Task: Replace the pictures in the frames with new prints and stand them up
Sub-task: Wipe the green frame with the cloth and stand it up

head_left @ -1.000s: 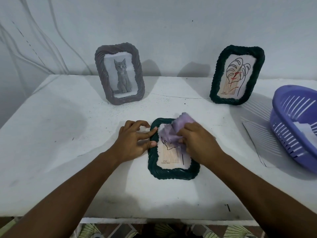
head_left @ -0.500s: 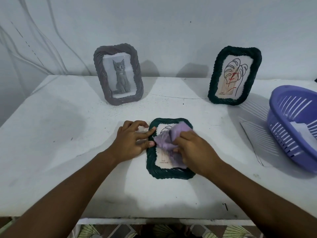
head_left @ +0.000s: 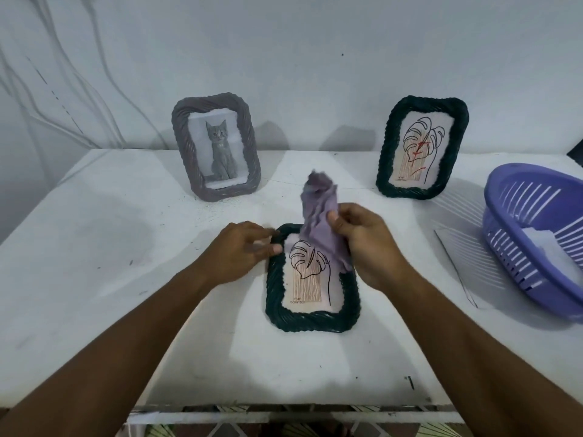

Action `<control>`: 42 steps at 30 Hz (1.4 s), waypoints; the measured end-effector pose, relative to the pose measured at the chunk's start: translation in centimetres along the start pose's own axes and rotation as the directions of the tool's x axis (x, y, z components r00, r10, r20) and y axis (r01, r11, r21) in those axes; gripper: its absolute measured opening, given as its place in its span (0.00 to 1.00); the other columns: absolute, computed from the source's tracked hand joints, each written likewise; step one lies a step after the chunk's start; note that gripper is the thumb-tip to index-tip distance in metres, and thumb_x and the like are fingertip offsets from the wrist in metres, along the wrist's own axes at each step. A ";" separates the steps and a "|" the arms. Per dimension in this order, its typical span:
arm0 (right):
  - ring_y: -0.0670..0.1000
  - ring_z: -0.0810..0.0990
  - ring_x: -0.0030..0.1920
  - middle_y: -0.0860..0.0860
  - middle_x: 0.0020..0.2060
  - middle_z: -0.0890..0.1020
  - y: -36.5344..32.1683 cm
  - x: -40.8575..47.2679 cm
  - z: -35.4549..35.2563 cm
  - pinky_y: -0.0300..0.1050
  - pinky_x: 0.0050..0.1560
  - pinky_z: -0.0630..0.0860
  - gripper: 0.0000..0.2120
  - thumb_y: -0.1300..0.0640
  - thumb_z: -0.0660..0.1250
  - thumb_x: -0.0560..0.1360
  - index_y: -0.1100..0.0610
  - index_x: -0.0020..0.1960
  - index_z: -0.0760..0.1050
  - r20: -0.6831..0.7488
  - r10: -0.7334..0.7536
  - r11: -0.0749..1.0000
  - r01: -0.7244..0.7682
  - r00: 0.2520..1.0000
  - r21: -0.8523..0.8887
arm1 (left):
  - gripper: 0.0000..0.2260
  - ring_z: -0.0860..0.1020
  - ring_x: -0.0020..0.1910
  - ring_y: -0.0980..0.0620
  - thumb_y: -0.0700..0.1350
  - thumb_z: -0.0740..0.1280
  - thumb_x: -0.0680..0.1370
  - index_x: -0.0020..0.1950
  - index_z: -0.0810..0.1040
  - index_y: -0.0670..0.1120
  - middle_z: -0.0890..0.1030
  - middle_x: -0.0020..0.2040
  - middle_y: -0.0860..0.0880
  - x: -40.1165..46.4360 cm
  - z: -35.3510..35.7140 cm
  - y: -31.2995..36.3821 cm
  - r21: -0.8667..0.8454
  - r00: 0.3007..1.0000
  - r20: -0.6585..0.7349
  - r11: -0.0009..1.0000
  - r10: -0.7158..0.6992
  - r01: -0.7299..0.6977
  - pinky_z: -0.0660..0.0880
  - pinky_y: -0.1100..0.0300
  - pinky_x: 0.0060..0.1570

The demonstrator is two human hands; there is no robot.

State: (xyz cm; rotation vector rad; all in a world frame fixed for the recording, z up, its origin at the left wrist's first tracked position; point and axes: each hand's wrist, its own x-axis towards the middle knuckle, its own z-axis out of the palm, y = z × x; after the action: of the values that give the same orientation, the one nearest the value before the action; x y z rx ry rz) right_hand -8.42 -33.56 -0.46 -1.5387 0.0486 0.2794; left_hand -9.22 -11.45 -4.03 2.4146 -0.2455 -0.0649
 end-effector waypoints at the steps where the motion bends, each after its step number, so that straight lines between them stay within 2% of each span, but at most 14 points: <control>1: 0.55 0.82 0.50 0.55 0.50 0.83 -0.6 0.1 -0.5 0.47 0.45 0.80 0.09 0.61 0.59 0.80 0.59 0.53 0.78 0.007 0.034 0.984 -0.034 0.999 0.173 | 0.17 0.77 0.51 0.53 0.56 0.67 0.75 0.63 0.78 0.54 0.78 0.54 0.54 0.1 -0.2 0.7 -0.069 0.998 -0.048 0.996 -0.051 0.048 0.71 0.65 0.48; 4: 0.60 0.79 0.58 0.60 0.57 0.81 -1.4 0.6 -1.7 0.55 0.58 0.77 0.14 0.62 0.54 0.82 0.62 0.60 0.75 0.074 0.078 0.894 -0.102 0.994 0.436 | 0.16 0.80 0.49 0.53 0.57 0.64 0.77 0.64 0.73 0.61 0.81 0.53 0.52 0.5 -0.3 2.8 -0.352 0.981 -0.093 0.927 -0.169 0.126 0.77 0.59 0.49; 7: 0.58 0.79 0.60 0.59 0.59 0.80 -1.6 0.6 -1.8 0.54 0.63 0.74 0.18 0.54 0.53 0.82 0.61 0.64 0.75 0.193 0.078 0.848 -0.167 0.978 0.503 | 0.19 0.83 0.47 0.48 0.53 0.66 0.77 0.67 0.67 0.62 0.82 0.52 0.44 0.8 -0.5 5.1 -0.697 0.981 0.081 0.694 -0.177 0.183 0.79 0.58 0.45; 10: 0.56 0.77 0.63 0.58 0.63 0.78 -1.5 0.7 -1.8 0.55 0.65 0.72 0.21 0.49 0.56 0.80 0.60 0.67 0.72 0.221 0.091 0.792 -0.205 0.971 0.574 | 0.19 0.83 0.46 0.47 0.45 0.67 0.77 0.66 0.69 0.59 0.83 0.51 0.42 1.1 -0.5 6.6 -0.838 0.978 0.145 0.507 -0.153 0.204 0.79 0.57 0.40; 12: 0.57 0.77 0.63 0.56 0.63 0.78 -1.5 0.7 -1.9 0.57 0.64 0.72 0.23 0.46 0.60 0.78 0.58 0.67 0.72 0.204 0.095 0.797 -0.197 0.974 0.570 | 0.17 0.82 0.46 0.47 0.40 0.67 0.77 0.63 0.72 0.54 0.81 0.50 0.41 1.2 -0.6 6.9 -0.865 0.975 0.119 0.462 -0.188 0.195 0.78 0.56 0.38; 17: 0.58 0.80 0.55 0.55 0.54 0.80 -0.7 0.8 -2.5 0.61 0.54 0.78 0.27 0.60 0.69 0.75 0.41 0.67 0.62 -0.051 -0.016 0.976 0.027 0.999 0.215 | 0.09 0.78 0.51 0.45 0.33 0.66 0.75 0.52 0.80 0.44 0.78 0.56 0.42 1.4 -0.7 6.4 -0.861 0.972 0.078 0.476 -0.220 0.177 0.79 0.52 0.41; 19: 0.57 0.81 0.52 0.59 0.51 0.81 -0.5 0.8 -2.3 0.55 0.52 0.80 0.30 0.66 0.68 0.74 0.38 0.64 0.64 0.005 -0.082 0.991 0.081 0.997 0.109 | 0.10 0.78 0.51 0.46 0.32 0.66 0.75 0.51 0.81 0.44 0.80 0.55 0.46 1.2 -1.0 6.0 -0.851 0.971 0.066 0.495 -0.231 0.176 0.78 0.50 0.43; 21: 0.57 0.81 0.51 0.58 0.50 0.82 -0.3 0.7 -1.7 0.51 0.46 0.80 0.24 0.69 0.67 0.73 0.45 0.62 0.71 0.072 -0.108 0.993 0.104 0.992 0.057 | 0.12 0.78 0.53 0.46 0.32 0.65 0.75 0.52 0.82 0.45 0.81 0.57 0.47 1.1 -1.4 5.5 -0.834 0.963 0.049 0.519 -0.264 0.185 0.79 0.48 0.46; 24: 0.59 0.81 0.53 0.53 0.54 0.80 0.0 1.0 -0.1 0.56 0.49 0.81 0.19 0.69 0.68 0.72 0.52 0.58 0.77 0.123 -0.069 0.996 0.074 0.990 -0.040 | 0.14 0.79 0.55 0.46 0.33 0.66 0.75 0.55 0.83 0.47 0.81 0.58 0.47 0.6 -2.3 4.0 -0.776 0.947 -0.013 0.600 -0.322 0.193 0.77 0.45 0.54; 27: 0.58 0.82 0.50 0.51 0.55 0.79 0.5 1.5 2.3 0.59 0.47 0.81 0.20 0.68 0.70 0.71 0.50 0.59 0.77 0.165 -0.048 0.988 0.072 0.985 -0.140 | 0.15 0.79 0.55 0.48 0.34 0.65 0.75 0.56 0.82 0.49 0.82 0.56 0.50 -0.5 -3.5 1.8 -0.654 0.935 -0.088 0.728 -0.343 0.205 0.78 0.49 0.56; 30: 0.53 0.81 0.52 0.50 0.58 0.77 1.4 1.9 5.8 0.50 0.51 0.81 0.23 0.65 0.71 0.71 0.48 0.62 0.74 0.228 -0.039 0.967 0.095 0.973 -0.238 | 0.15 0.80 0.49 0.50 0.35 0.64 0.76 0.57 0.82 0.50 0.82 0.55 0.49 -2.2 -5.1 -0.6 -0.555 0.918 -0.123 0.793 -0.378 0.251 0.76 0.56 0.50; 33: 0.53 0.77 0.59 0.51 0.62 0.74 2.1 2.0 9.4 0.53 0.62 0.75 0.27 0.63 0.72 0.71 0.51 0.67 0.70 0.292 -0.057 0.925 0.160 0.955 -0.344 | 0.15 0.77 0.41 0.52 0.36 0.65 0.76 0.55 0.82 0.53 0.83 0.50 0.51 -3.9 -6.8 -3.0 -0.405 0.910 -0.189 0.874 -0.368 0.269 0.73 0.62 0.44; 37: 0.50 0.75 0.57 0.54 0.64 0.72 2.5 1.4 13.1 0.44 0.59 0.74 0.29 0.63 0.72 0.72 0.57 0.70 0.67 0.383 -0.092 0.864 0.265 0.919 -0.429 | 0.15 0.67 0.28 0.51 0.37 0.65 0.75 0.52 0.82 0.56 0.76 0.25 0.57 -5.9 -8.4 -5.3 -0.216 0.884 -0.242 0.910 -0.400 0.353 0.63 0.70 0.26; 42: 0.53 0.74 0.58 0.56 0.62 0.71 3.6 1.5 15.3 0.36 0.50 0.68 0.29 0.59 0.72 0.71 0.57 0.69 0.67 0.403 -0.074 0.760 0.313 0.912 -0.570 | 0.17 0.76 0.36 0.49 0.39 0.65 0.73 0.58 0.81 0.54 0.83 0.40 0.47 -7.7 -9.2 -5.9 -0.023 0.866 -0.212 0.888 -0.453 0.459 0.67 0.64 0.31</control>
State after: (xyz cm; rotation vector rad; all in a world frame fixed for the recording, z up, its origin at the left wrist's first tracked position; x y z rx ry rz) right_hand -9.95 -18.17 -3.71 -2.1147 -0.5530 0.4326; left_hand -14.74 0.39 -1.10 2.4346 0.4324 -0.0158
